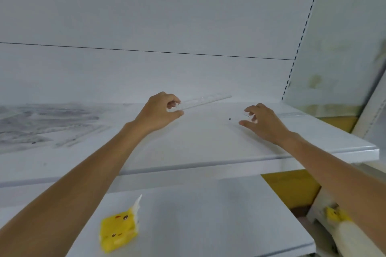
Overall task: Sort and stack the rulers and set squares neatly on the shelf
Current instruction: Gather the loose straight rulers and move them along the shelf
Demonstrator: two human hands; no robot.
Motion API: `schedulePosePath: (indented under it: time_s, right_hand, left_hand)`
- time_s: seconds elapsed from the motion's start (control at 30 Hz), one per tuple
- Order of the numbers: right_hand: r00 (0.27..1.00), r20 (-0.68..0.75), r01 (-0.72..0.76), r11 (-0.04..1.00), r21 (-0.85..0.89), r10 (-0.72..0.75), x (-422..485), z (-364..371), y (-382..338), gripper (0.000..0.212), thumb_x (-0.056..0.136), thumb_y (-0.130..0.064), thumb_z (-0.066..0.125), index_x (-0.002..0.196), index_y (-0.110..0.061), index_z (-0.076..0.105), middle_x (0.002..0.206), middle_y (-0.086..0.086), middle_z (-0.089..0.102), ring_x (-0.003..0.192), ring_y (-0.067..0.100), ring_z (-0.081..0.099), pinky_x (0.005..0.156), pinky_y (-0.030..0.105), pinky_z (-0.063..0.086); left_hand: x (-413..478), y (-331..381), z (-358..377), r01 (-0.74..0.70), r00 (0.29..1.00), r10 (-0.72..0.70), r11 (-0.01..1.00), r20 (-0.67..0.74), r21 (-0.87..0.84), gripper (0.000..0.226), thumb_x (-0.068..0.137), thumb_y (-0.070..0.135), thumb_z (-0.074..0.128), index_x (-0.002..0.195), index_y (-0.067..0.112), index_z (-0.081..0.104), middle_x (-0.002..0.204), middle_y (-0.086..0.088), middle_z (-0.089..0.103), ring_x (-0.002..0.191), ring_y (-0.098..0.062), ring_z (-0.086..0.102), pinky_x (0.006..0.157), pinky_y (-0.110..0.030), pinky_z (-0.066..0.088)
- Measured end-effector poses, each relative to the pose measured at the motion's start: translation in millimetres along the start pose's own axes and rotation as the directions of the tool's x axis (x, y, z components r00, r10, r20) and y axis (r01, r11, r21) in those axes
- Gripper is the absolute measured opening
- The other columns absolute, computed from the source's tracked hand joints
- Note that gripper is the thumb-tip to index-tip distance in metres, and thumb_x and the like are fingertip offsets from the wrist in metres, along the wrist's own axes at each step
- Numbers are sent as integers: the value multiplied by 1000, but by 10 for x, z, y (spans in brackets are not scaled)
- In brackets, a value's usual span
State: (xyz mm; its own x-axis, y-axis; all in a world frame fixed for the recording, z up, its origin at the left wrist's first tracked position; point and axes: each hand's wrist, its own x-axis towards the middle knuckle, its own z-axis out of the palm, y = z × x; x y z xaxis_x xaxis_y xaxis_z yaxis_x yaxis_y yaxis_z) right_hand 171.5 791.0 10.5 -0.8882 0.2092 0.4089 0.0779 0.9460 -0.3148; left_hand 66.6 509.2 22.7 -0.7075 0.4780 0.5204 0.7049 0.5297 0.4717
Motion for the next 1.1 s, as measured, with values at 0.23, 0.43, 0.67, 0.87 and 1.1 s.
schedulePosePath:
  time_s: [0.23,0.43,0.67,0.87,1.1]
  right_hand:
    - [998,-5,65,998,11,-65,217,40,210,47,86,-35,61,123,-8,52,112,7,52,105,20,50,86,24,35]
    - [995,76,65,997,48,-69,410,171,124,48,87,-37,60,128,-14,51,122,7,51,117,22,45,94,26,33]
    - [955,291,39,996,83,-62,647,372,-88,38,87,-32,59,123,-19,56,132,2,50,125,18,41,93,20,26]
    - [964,257,44,995,92,-66,627,478,-105,41,89,-27,57,128,-16,55,137,4,48,128,19,40,98,20,25]
    - [975,201,68,989,128,-94,570,426,-136,43,89,-25,56,131,-20,50,140,2,44,132,18,34,103,22,23]
  left_hand:
    - [99,50,217,62,998,-62,998,-5,28,29,80,27,70,106,15,62,97,2,56,85,-6,52,70,-10,34]
    - [211,-71,152,78,997,-78,996,-10,36,25,78,27,71,100,19,63,96,2,58,85,-5,54,68,-9,35]
    - [260,-293,36,149,988,-151,987,-41,-61,19,78,29,71,93,27,60,94,9,59,81,9,54,65,-3,36]
    - [242,-407,153,158,987,-159,983,0,-97,19,78,29,71,94,26,61,96,8,61,83,6,55,69,-5,37]
    - [236,-351,206,156,986,-156,988,63,-4,27,76,28,73,101,19,65,96,6,60,84,-4,56,72,-10,36]
